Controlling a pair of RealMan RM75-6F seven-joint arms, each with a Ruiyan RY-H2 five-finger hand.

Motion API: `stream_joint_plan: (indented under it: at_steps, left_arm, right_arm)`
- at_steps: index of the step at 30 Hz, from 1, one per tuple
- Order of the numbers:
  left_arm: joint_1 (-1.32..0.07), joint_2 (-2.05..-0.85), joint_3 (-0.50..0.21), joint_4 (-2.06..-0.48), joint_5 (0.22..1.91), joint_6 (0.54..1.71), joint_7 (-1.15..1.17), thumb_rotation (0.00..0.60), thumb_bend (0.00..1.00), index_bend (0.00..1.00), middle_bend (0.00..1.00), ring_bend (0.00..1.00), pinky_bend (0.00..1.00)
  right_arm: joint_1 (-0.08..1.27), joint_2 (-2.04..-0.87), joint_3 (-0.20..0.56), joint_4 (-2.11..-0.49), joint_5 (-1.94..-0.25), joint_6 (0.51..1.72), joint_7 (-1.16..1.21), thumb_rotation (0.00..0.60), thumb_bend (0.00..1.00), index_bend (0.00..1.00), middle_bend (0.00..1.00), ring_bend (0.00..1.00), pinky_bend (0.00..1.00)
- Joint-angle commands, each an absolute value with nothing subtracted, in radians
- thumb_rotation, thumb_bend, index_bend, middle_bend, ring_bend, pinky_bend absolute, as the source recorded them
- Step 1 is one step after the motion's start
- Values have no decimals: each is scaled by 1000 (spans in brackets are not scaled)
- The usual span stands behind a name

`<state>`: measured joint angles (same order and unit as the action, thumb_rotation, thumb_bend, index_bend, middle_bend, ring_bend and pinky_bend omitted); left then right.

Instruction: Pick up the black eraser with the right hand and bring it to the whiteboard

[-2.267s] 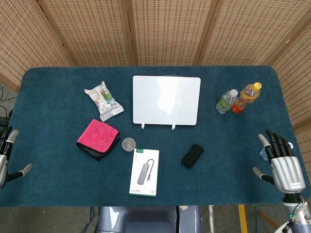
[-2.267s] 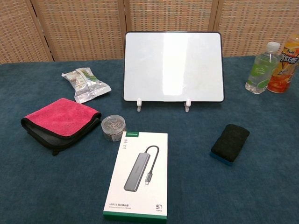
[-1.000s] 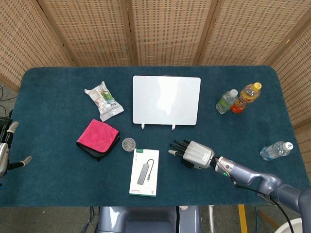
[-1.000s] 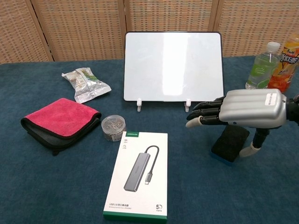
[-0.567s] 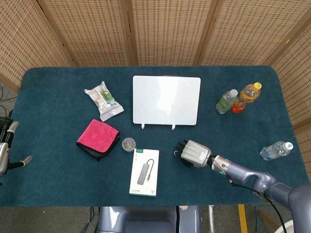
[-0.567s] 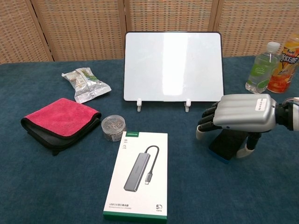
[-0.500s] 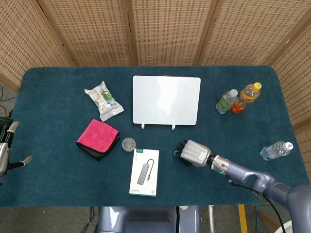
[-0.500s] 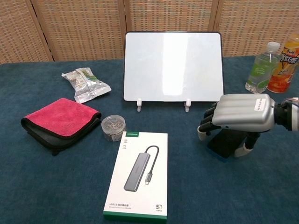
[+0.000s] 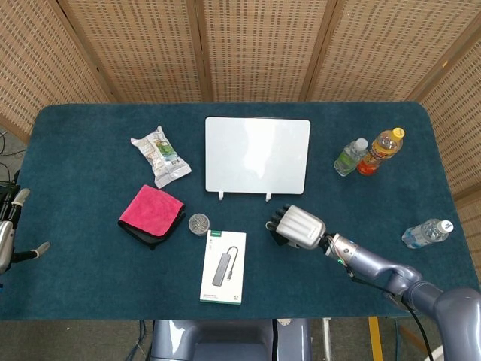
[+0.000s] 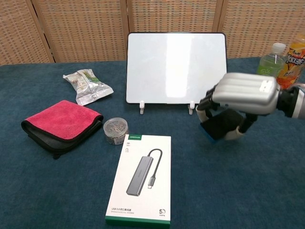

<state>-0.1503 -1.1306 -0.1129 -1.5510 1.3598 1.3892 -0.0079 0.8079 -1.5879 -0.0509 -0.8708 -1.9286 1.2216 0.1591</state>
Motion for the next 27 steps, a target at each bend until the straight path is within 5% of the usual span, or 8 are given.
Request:
stream_joint_plan:
  at_steps: [1,13,27]
  left_arm:
    - [-152,-1131,-113,-1550,1358,1386,-7,600,0,0,0,0,0]
    - [-157,-1126,-117,-1547,1347,1374,-25,600,0,0,0,0,0]
    - [-168,-1112,-126,-1533,1318,1335,-69,600,0,0,0,0,0]
  right_arm:
    - [831,-1588,27,-844,-1861,1239,144,600,405,507,562,486,547]
    - [1010,-1716,274,-675,-1583,1023,-42,600,414,507,560,489,547]
    - [1081,-1869,338,-589,-1431,961,-254,600,414,507,558,501,551]
